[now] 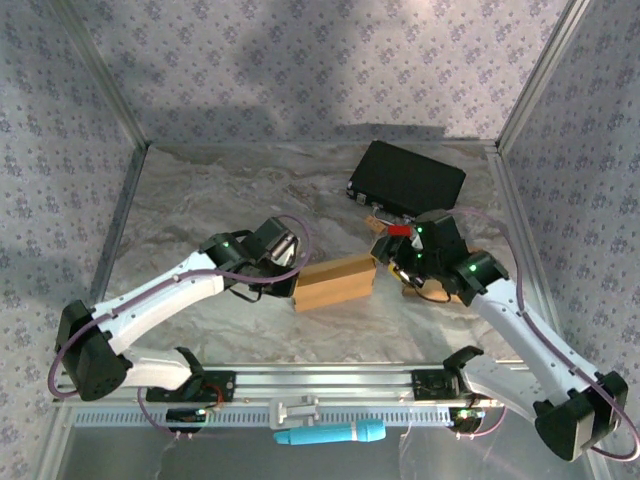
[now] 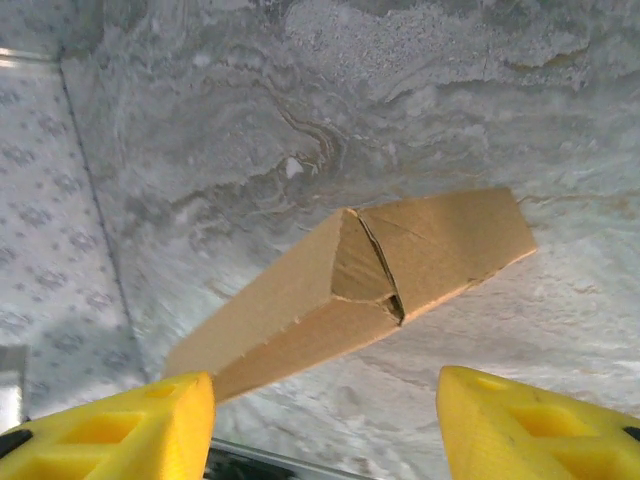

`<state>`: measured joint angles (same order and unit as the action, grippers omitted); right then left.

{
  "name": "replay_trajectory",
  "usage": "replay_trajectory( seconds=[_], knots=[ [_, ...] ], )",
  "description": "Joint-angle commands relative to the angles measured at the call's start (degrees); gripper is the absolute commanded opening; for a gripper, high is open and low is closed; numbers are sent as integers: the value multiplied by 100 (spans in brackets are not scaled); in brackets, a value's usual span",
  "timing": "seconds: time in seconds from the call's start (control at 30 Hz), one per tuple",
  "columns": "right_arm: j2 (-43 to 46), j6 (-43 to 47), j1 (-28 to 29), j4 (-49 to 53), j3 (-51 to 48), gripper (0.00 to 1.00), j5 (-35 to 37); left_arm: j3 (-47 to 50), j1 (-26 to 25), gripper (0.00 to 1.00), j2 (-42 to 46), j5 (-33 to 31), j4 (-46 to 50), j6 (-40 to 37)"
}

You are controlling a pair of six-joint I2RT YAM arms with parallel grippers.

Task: Fold the paper box

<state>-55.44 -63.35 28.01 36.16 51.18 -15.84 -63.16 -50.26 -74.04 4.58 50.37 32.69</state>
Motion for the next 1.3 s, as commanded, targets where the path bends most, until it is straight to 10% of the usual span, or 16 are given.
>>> replay_trajectory(
  seconds=[0.0,0.43,0.87,1.27],
  knots=[
    [-134,-1284,-122,-315,-90,62,-483,-8,-72,0,-149,-106,138,98],
    [-502,-1852,-236,-644,-773,60,-963,-63,-98,0,-126,-133,183,184],
    [-512,-1675,-367,-315,-1178,52,-1017,-508,26,51,665,-24,15,1079],
    [-592,-1633,-411,-224,-1124,51,-1040,493,1033,46,712,1199,-1117,1879]
  ],
)
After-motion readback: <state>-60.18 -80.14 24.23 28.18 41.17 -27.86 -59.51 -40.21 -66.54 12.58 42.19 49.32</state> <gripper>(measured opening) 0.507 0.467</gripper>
